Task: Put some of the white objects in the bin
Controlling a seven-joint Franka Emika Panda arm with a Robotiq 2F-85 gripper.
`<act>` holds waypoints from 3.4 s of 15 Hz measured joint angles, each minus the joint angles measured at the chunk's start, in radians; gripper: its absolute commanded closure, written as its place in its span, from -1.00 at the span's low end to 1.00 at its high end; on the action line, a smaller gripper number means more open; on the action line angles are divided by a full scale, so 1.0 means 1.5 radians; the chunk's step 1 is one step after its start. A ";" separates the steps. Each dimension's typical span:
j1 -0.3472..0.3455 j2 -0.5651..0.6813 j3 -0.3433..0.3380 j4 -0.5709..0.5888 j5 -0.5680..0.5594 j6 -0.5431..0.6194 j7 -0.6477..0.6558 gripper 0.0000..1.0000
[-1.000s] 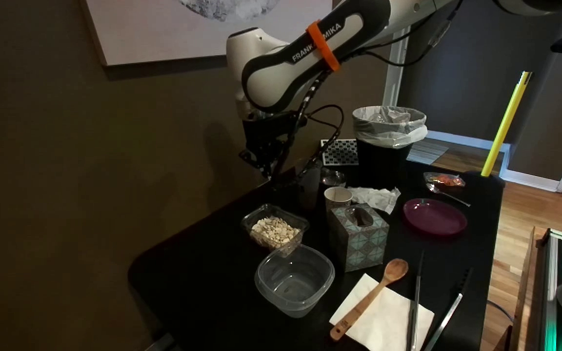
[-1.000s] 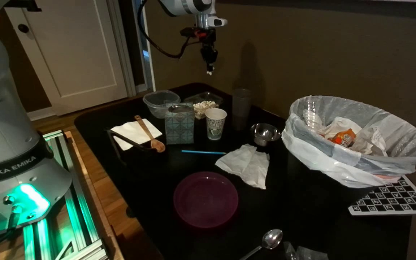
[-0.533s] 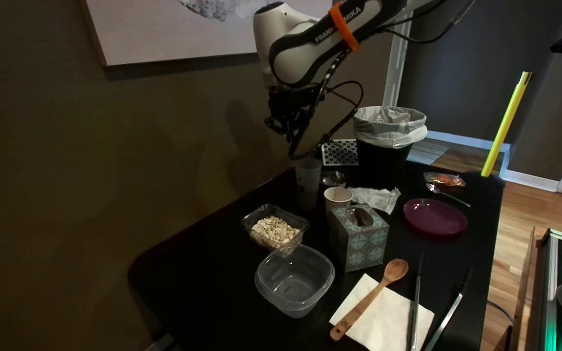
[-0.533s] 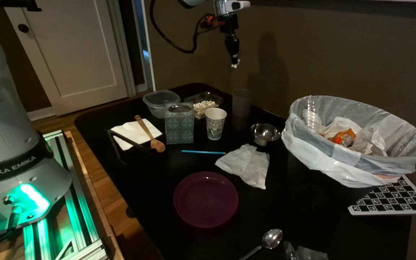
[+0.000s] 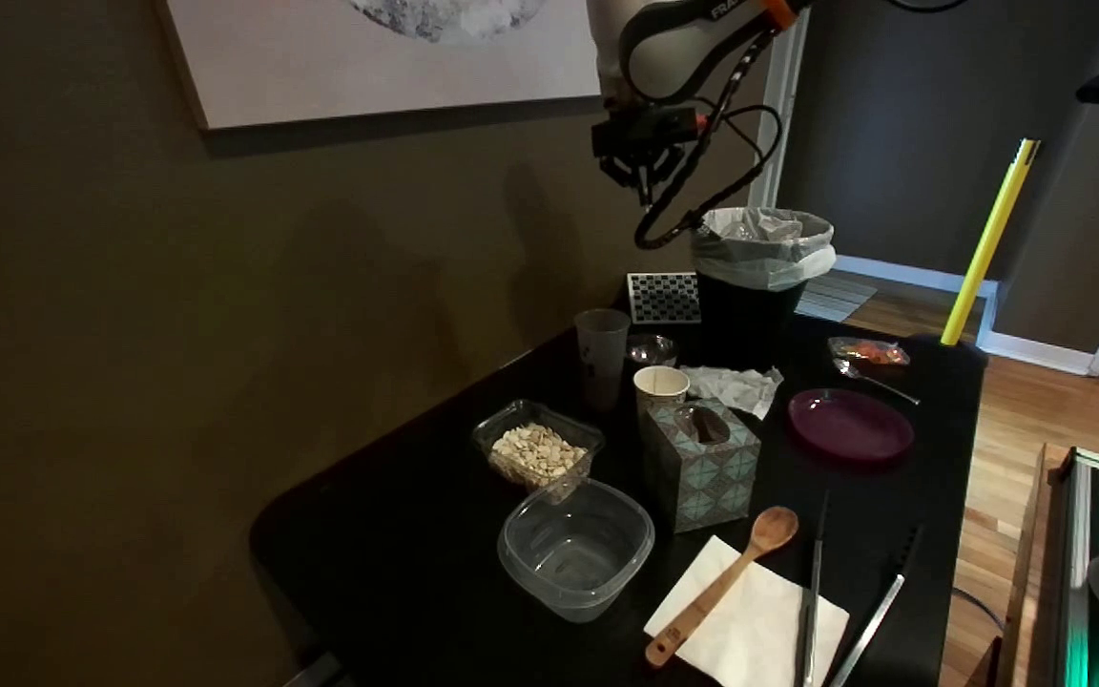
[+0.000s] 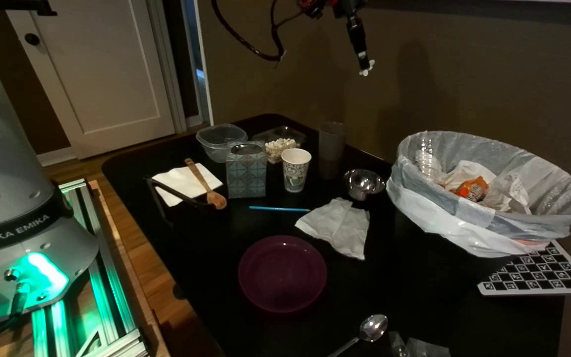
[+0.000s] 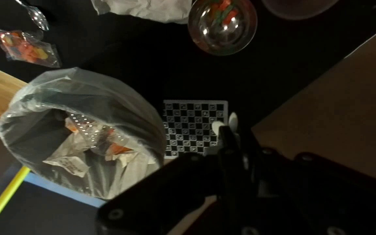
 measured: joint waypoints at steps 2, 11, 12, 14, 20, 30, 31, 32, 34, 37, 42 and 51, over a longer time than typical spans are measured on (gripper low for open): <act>-0.022 -0.019 -0.003 -0.022 -0.021 0.000 0.046 0.83; -0.047 -0.025 0.010 -0.032 -0.025 0.000 0.073 0.96; -0.056 -0.025 0.009 -0.029 -0.025 0.000 0.080 0.96; -0.084 -0.024 0.003 -0.020 -0.026 0.000 0.097 0.96; -0.178 -0.016 -0.022 0.020 -0.019 0.000 0.116 0.96; -0.252 0.072 -0.022 0.086 0.109 0.001 0.066 0.96; -0.257 0.080 -0.022 0.096 0.117 0.001 0.060 0.96; -0.262 0.088 -0.022 0.105 0.124 0.001 0.054 0.96; -0.271 0.100 -0.023 0.124 0.133 0.001 0.046 0.31; -0.284 0.117 -0.024 0.149 0.145 0.001 0.041 -0.09; -0.289 0.133 -0.028 0.177 0.150 0.001 0.039 -0.84; -0.278 0.074 0.005 0.234 0.191 -0.199 -0.135 -0.98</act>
